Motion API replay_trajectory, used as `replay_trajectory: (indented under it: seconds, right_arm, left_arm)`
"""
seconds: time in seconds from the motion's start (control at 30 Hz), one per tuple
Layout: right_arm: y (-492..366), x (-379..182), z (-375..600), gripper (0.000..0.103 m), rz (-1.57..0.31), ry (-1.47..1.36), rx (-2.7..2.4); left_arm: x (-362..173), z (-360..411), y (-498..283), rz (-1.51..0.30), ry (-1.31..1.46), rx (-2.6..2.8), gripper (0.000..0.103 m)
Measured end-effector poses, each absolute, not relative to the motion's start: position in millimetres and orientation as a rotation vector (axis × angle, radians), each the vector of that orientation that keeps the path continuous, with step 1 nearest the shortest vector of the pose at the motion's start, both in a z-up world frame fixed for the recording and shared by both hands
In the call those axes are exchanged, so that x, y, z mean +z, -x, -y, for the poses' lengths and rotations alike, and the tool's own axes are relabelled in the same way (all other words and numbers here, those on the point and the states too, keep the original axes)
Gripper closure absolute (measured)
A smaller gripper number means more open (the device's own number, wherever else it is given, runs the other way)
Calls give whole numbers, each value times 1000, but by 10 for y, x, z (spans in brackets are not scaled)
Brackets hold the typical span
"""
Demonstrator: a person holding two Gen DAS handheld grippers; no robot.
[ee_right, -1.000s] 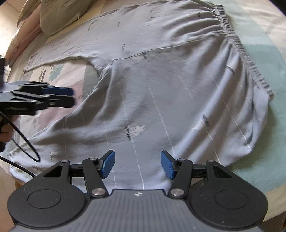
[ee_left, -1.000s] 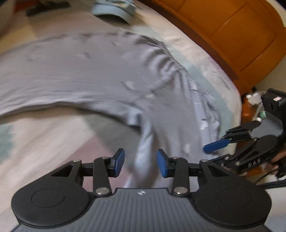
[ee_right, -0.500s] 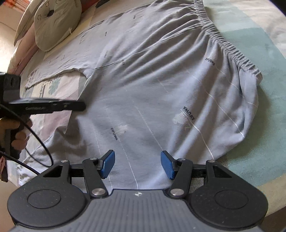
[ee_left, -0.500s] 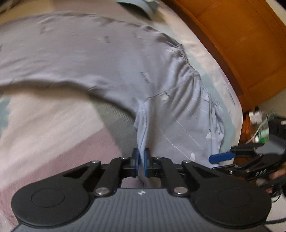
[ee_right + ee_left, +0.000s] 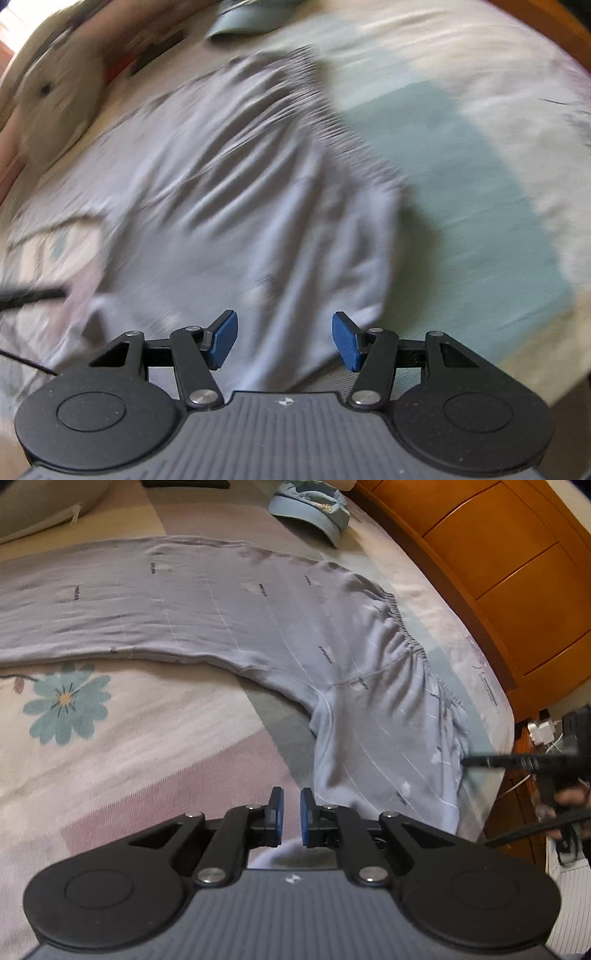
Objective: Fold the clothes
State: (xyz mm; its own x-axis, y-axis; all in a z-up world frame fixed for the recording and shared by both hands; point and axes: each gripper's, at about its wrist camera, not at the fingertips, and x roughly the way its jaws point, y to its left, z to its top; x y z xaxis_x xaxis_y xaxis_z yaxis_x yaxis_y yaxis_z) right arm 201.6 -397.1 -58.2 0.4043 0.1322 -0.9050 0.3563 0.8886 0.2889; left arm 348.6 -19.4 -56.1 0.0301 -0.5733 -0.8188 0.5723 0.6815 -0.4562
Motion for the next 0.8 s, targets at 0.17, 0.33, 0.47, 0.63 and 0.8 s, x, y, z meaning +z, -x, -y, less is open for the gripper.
replay_trajectory:
  seconds: [0.17, 0.33, 0.47, 0.63, 0.8]
  right_arm:
    - [-1998, -681, 4365, 50, -1114, -546, -337]
    - [-2048, -771, 4409, 99, -1127, -528, -345]
    - [-2038, -768, 4395, 100, -1142, -486, -345]
    - [-1995, -759, 4462, 102, -1145, -508, -381]
    - [-2010, -721, 4414, 99, -1149, -472, -384]
  left_arm:
    - [-557, 82, -3358, -1274, -28, -848, 95]
    - [-526, 75, -3210, -1231, -175, -855, 90]
    - [-564, 216, -3163, -1174, -349, -949, 78]
    - [-758, 339, -3146, -1211, -400, -1014, 84]
    - [-644, 251, -3029, -1142, -416, -949, 101]
